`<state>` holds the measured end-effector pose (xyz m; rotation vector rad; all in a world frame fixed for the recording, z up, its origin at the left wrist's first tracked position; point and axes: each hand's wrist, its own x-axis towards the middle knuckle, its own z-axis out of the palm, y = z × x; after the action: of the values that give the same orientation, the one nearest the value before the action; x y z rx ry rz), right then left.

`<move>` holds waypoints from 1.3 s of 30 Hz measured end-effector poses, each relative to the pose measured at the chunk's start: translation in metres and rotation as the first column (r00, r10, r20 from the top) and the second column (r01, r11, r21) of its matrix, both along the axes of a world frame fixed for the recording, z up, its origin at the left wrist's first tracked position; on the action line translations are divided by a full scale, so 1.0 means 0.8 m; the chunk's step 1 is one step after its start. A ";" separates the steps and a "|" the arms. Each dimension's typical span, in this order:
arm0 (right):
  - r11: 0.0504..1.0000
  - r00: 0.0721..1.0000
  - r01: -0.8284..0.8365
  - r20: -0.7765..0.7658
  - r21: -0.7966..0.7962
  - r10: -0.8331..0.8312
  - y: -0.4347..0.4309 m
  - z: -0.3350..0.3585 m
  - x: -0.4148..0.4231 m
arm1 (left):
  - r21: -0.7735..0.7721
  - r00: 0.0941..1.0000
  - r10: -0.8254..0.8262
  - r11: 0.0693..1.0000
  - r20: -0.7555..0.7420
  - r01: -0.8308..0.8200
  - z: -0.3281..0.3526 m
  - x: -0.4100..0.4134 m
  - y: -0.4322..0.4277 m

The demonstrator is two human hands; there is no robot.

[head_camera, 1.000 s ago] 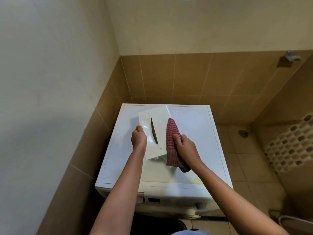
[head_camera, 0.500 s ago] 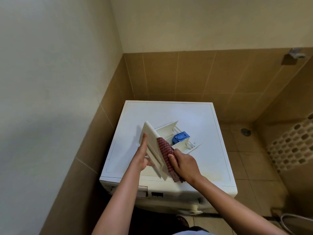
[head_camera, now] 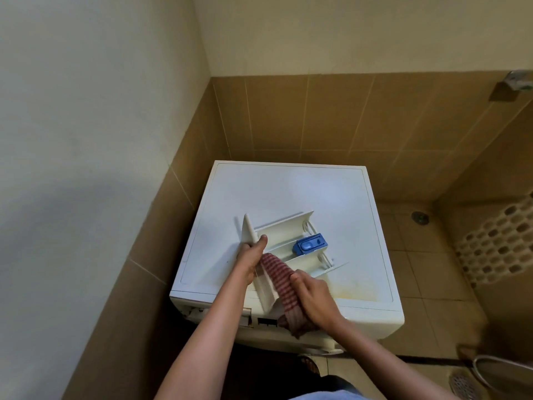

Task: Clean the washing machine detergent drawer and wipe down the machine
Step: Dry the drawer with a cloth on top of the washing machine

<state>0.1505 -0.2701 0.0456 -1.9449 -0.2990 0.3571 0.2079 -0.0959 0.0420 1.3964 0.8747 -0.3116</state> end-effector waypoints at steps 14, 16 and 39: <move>0.714 0.907 -0.277 0.069 -0.642 0.414 0.008 -0.019 0.093 | 0.336 0.996 0.027 0.940 0.081 -0.053 -0.003 0.021 -0.008; 0.531 0.834 -0.229 0.117 -0.816 0.539 0.036 -0.026 0.089 | 0.396 0.996 0.020 0.917 0.083 -0.052 -0.004 0.024 -0.007; 0.996 0.997 0.016 0.071 -0.090 -0.010 0.046 -0.036 0.110 | 0.405 0.981 -0.062 0.914 0.184 -0.018 -0.006 0.024 0.007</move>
<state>0.2386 -0.2333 0.0171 -2.0503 -0.3206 0.2982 0.2271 -0.0901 0.0370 1.7893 0.7887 -0.0041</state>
